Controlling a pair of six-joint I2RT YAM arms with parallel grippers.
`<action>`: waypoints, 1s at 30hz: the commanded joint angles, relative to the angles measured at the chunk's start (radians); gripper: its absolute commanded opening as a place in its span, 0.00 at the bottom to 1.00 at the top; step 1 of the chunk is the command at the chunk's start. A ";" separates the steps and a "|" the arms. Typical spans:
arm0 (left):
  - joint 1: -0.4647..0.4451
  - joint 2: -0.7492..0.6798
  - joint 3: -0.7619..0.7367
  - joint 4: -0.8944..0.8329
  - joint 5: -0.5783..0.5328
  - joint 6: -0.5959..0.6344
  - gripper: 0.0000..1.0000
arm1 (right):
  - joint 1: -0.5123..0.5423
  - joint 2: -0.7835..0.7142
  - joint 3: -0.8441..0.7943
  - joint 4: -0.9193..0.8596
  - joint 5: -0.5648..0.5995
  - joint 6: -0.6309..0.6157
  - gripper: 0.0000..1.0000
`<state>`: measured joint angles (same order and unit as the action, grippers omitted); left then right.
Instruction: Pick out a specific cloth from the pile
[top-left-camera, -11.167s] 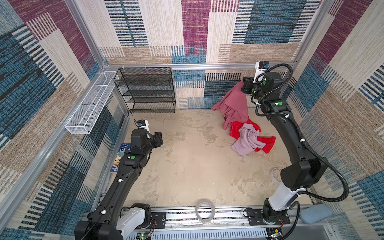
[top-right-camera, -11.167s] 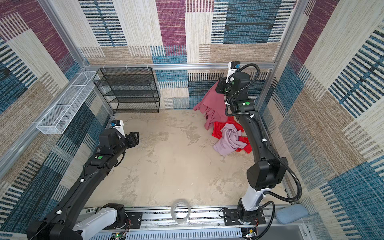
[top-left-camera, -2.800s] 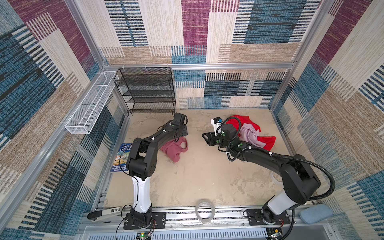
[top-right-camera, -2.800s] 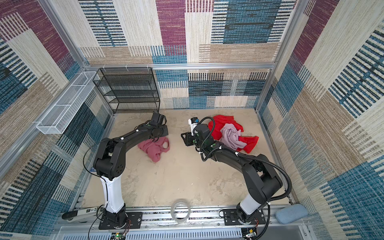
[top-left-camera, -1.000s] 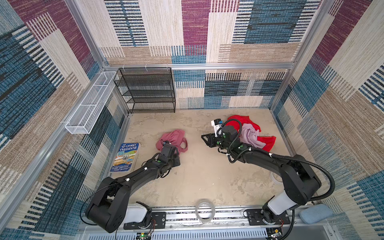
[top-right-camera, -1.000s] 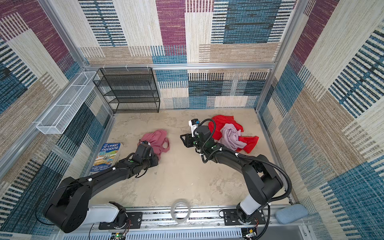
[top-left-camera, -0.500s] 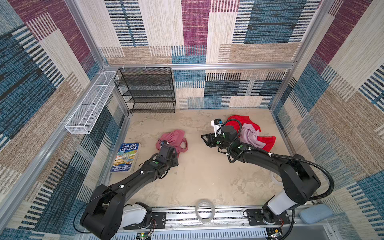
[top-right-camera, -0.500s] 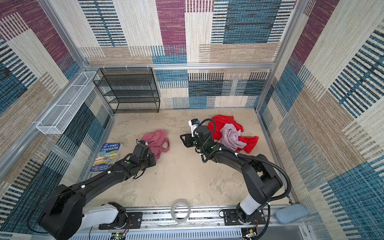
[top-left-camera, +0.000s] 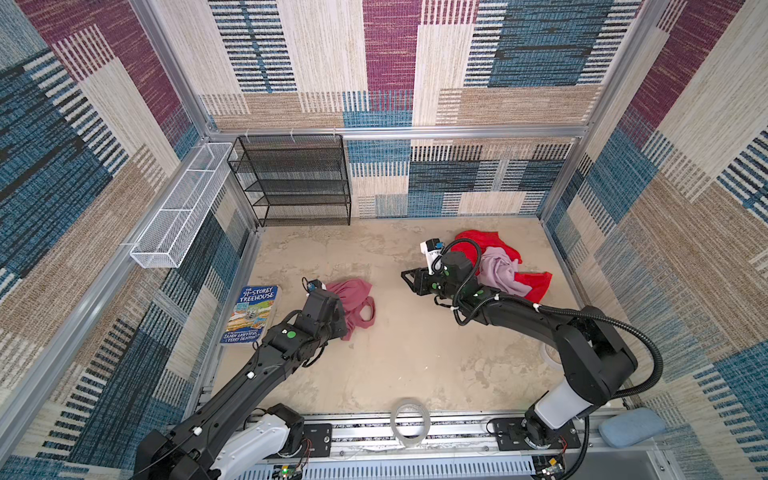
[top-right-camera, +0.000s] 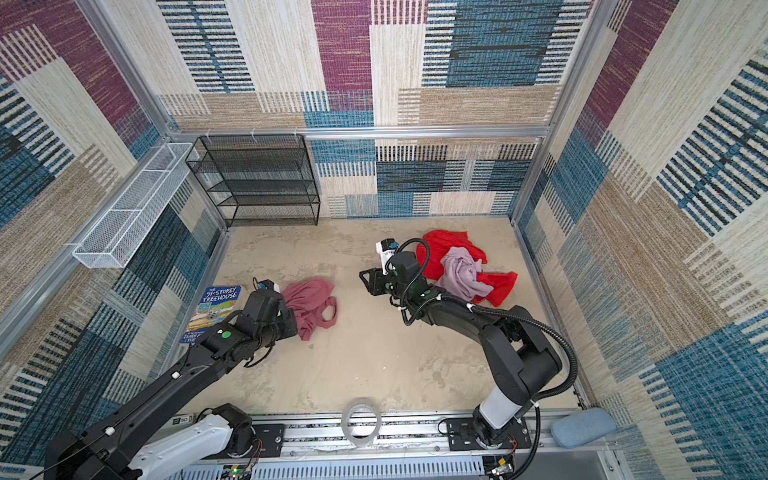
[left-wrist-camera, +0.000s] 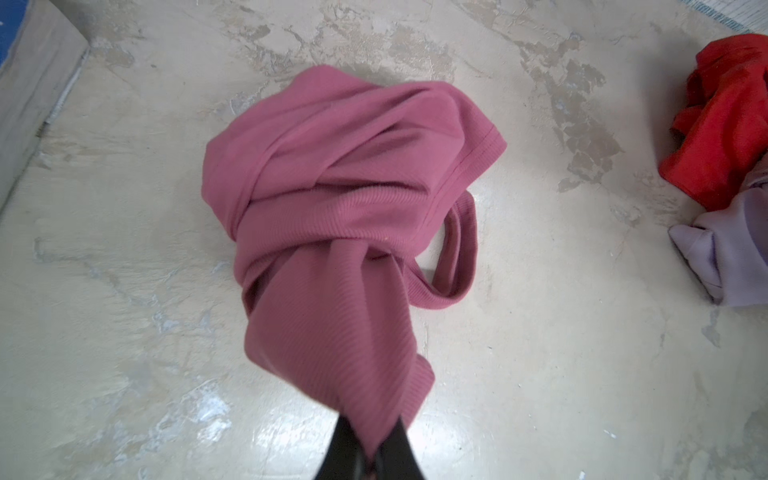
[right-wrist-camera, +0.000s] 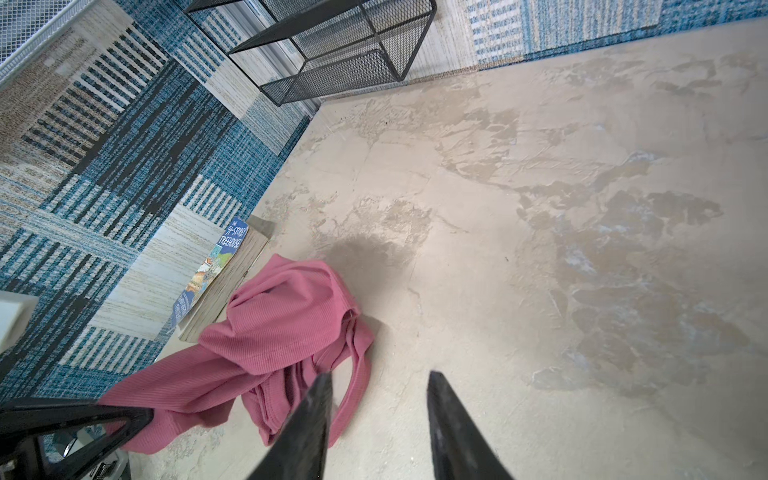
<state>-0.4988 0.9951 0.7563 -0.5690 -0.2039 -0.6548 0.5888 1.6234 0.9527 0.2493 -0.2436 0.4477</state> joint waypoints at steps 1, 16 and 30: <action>-0.001 0.019 0.046 -0.043 -0.020 0.016 0.00 | 0.000 0.003 0.005 0.042 -0.018 0.015 0.41; 0.000 0.385 0.333 0.150 0.037 0.187 0.00 | 0.001 -0.041 -0.022 0.026 0.015 0.001 0.41; 0.007 0.698 0.415 0.231 0.071 0.194 0.00 | -0.001 -0.088 -0.050 -0.003 0.076 -0.028 0.42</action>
<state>-0.4942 1.6783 1.1831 -0.3805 -0.1463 -0.4751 0.5877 1.5421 0.9123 0.2348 -0.1974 0.4343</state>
